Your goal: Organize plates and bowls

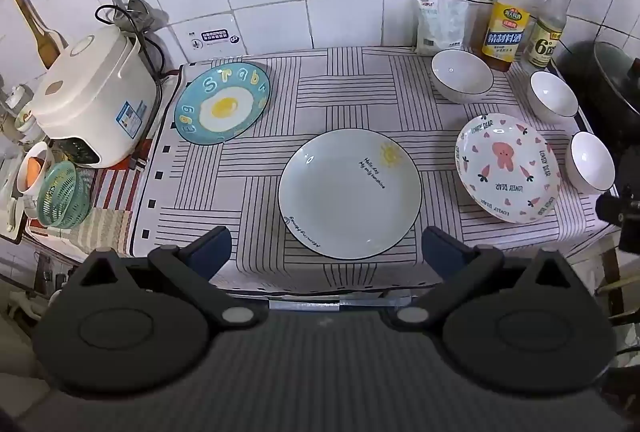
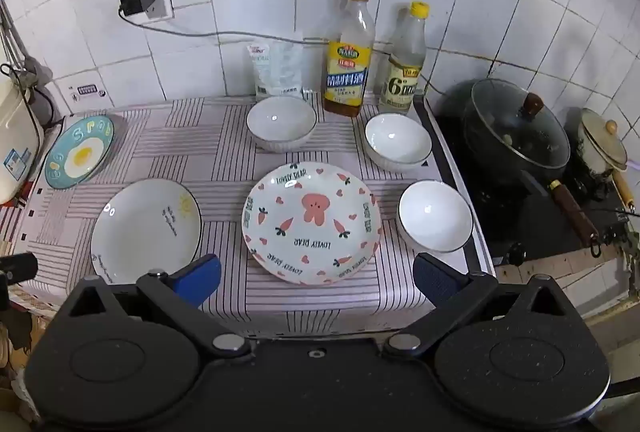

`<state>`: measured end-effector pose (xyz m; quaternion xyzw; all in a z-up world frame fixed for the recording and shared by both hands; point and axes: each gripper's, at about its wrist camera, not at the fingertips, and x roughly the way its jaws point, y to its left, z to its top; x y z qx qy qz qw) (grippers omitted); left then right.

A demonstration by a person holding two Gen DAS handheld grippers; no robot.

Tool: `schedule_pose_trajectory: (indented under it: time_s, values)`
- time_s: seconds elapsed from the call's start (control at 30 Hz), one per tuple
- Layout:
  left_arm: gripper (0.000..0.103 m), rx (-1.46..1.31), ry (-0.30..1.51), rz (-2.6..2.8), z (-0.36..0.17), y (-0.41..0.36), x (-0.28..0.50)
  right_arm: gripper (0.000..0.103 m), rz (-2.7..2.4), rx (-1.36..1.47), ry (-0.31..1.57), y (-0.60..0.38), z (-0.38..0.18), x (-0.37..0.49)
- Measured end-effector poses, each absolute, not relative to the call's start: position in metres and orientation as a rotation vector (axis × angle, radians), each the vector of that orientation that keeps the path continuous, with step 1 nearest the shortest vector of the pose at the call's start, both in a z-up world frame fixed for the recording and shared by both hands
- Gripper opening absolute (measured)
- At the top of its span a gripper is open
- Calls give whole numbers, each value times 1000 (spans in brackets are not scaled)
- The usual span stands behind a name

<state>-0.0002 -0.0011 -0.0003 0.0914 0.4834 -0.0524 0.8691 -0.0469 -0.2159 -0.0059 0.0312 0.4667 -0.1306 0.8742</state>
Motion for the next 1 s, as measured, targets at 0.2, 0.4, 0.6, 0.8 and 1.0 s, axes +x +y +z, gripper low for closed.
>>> schedule_pose_trajectory:
  time_s: [0.2, 0.4, 0.6, 0.8, 1.0]
  values:
    - [100, 175, 1027, -153, -9, -3, -5, 103, -257, 46, 982, -219, -5, -48]
    - [101, 179, 1041, -162, -13, -6, -8, 103, -267, 2, 979, -210, -7, -52]
    - [102, 190, 1048, -151, -14, -6, -10, 103, -246, 13, 982, -209, -6, -55]
    - [102, 195, 1051, -149, -19, -9, -15, 103, -231, 15, 974, -209, -7, -59]
    - [102, 184, 1050, -154, -22, -11, -20, 103, -229, 12, 976, -211, -7, -56]
